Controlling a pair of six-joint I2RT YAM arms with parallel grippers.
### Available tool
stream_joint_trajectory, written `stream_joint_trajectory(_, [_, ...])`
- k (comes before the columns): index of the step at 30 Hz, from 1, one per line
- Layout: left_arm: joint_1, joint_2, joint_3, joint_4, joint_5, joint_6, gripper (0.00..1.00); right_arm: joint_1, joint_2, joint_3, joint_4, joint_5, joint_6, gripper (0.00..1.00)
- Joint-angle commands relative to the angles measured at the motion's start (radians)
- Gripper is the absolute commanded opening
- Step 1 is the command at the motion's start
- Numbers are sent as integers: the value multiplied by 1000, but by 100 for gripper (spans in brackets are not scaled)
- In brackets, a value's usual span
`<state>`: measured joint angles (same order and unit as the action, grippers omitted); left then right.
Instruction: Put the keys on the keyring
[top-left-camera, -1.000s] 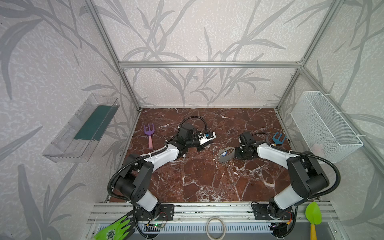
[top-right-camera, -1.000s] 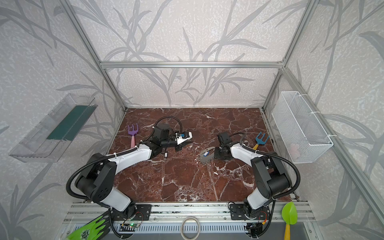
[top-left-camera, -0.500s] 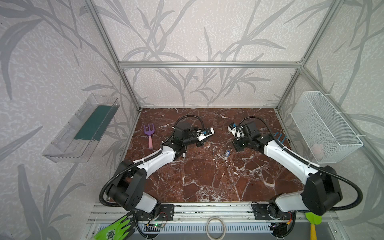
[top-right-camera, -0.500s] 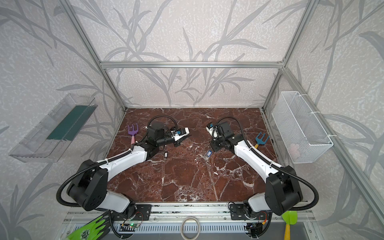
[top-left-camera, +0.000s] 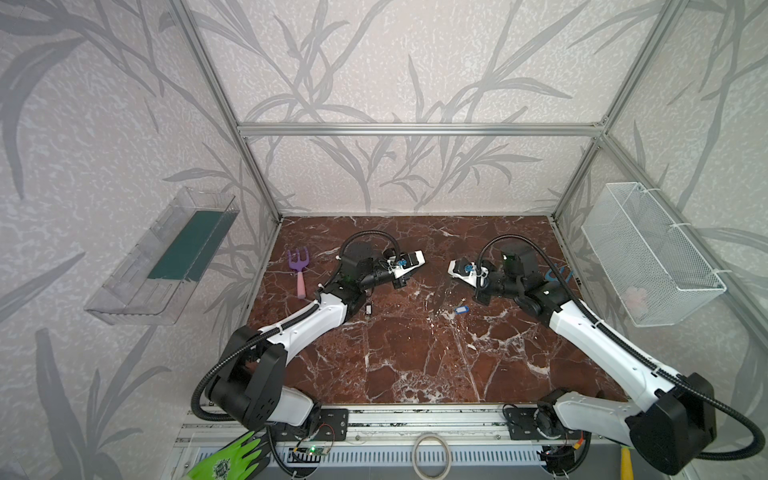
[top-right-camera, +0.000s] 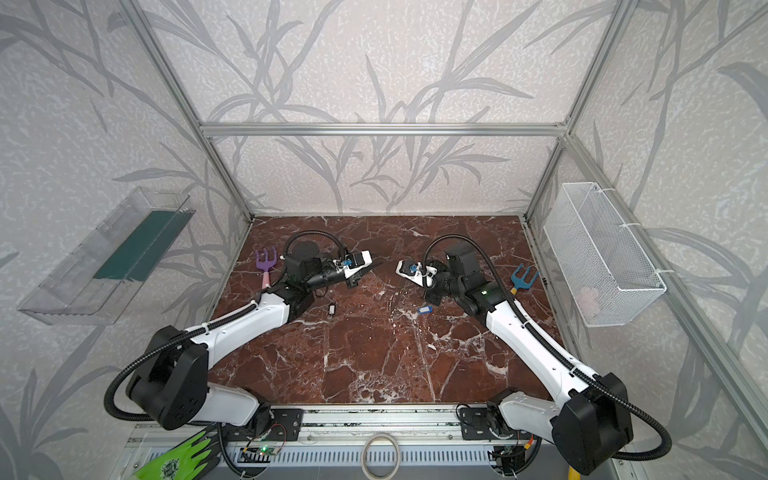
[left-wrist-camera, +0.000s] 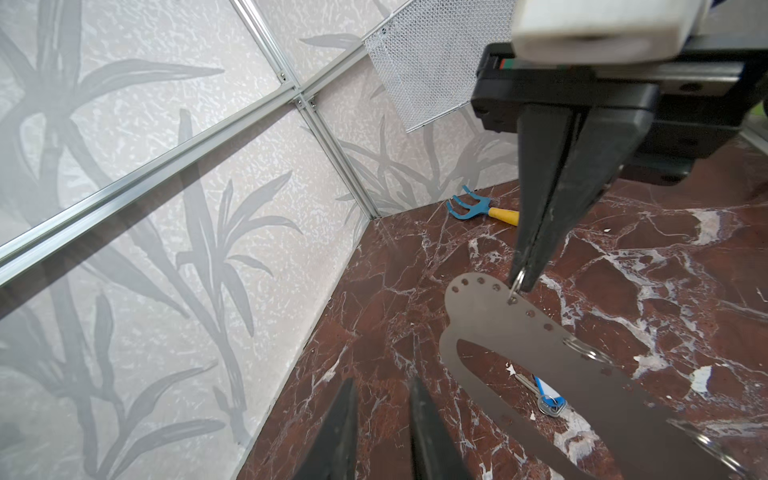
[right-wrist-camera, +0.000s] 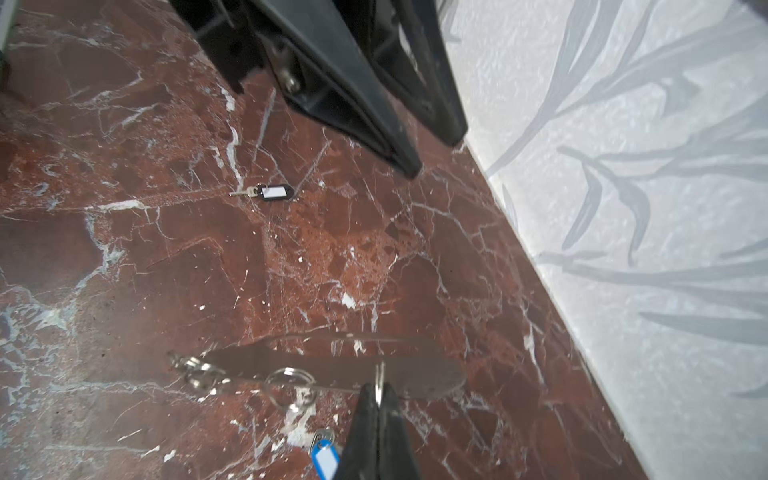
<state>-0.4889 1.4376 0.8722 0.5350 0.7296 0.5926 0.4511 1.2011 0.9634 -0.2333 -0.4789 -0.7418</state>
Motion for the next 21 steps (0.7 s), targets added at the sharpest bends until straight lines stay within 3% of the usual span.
stream_joint_trajectory(1, [-3, -36, 6, -7, 86, 20, 24, -6, -28, -7, 93, -107, -55, 0])
stream_joint_trajectory(11, [-31, -45, 27, -84, 163, 81, 22, -8, -21, -4, 180, -230, -6, 0])
stream_joint_trajectory(21, [-37, -19, 29, 33, 184, -26, 23, -7, -35, -35, 242, -286, 28, 0])
